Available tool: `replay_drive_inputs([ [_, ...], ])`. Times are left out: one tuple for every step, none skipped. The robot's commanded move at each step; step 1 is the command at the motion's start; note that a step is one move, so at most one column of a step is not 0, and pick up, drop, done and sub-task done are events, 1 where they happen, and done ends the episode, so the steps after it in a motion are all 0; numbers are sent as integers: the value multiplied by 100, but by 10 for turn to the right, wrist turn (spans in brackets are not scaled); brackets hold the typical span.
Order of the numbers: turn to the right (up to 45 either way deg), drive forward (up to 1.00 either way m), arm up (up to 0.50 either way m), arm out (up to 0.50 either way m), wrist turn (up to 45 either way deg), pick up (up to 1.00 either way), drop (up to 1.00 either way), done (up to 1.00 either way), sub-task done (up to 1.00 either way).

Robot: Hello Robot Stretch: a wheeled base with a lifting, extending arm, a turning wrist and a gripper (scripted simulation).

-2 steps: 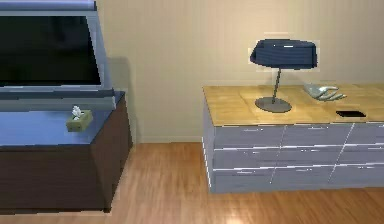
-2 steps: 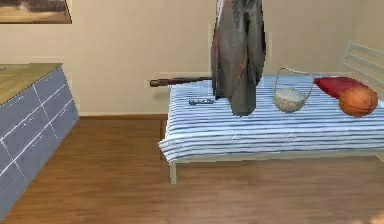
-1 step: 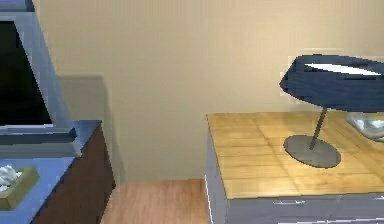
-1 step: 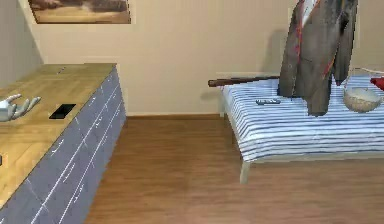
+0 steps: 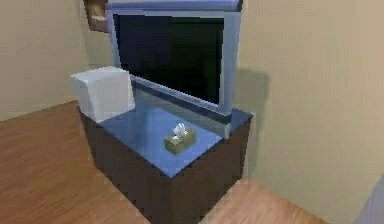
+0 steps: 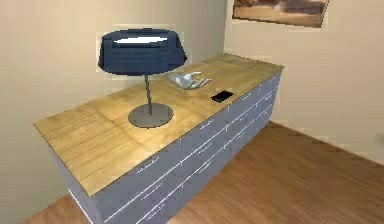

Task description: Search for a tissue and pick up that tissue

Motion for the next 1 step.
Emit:
replay_drive_inputs([
  [-450,0,0,0,0,0,0,0,0],
])
